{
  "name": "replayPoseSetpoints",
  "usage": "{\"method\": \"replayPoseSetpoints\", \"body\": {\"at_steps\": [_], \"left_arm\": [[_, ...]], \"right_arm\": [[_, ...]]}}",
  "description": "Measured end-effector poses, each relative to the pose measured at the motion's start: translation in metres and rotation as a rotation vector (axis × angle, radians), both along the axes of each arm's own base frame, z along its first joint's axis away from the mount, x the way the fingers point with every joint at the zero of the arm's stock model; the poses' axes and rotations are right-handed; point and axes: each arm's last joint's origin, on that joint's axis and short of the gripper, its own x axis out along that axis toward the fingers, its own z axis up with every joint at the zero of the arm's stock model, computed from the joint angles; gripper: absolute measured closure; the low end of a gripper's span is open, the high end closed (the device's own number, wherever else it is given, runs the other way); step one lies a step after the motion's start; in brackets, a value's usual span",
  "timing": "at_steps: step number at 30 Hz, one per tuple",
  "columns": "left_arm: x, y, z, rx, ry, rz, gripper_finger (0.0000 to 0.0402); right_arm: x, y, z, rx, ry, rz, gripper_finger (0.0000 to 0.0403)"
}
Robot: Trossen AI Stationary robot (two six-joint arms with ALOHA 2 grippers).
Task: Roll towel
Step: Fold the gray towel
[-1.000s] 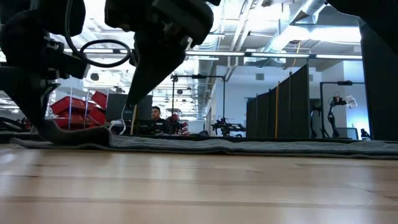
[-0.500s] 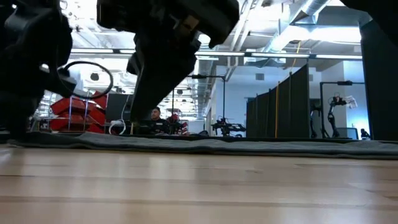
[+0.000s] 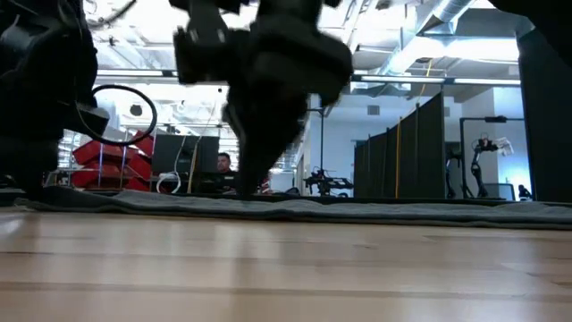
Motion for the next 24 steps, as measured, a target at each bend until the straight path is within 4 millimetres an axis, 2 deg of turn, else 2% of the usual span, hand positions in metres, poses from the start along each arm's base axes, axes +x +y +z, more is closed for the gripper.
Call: {"method": "replayPoseSetpoints", "body": {"at_steps": [3, 9, 13, 17, 20, 24], "left_arm": [[0.0, 0.001, 0.001, 0.041, -0.015, 0.008, 0.0395], [0.009, 0.002, 0.022, 0.246, -0.113, -0.006, 0.0395], [0.004, 0.001, 0.029, 0.299, -0.096, 0.011, 0.0395], [-0.003, -0.003, 0.028, 0.244, -0.051, 0.082, 0.0395], [-0.002, -0.006, 0.021, 0.152, -0.045, 0.088, 0.0395], [0.002, -0.007, 0.01, 0.103, -0.115, 0.08, 0.0395]], "right_arm": [[-0.009, -0.007, -0.004, -0.037, -0.001, -0.055, 0.0403], [-0.04, -0.025, 0.042, -0.044, -0.208, -0.189, 0.0403], [-0.062, -0.043, 0.058, -0.011, -0.352, -0.256, 0.0403], [-0.074, -0.069, 0.048, -0.006, -0.415, -0.313, 0.0403], [-0.074, -0.088, 0.035, -0.025, -0.411, -0.328, 0.0403], [-0.068, -0.112, 0.026, -0.019, -0.481, -0.323, 0.0403]]}}
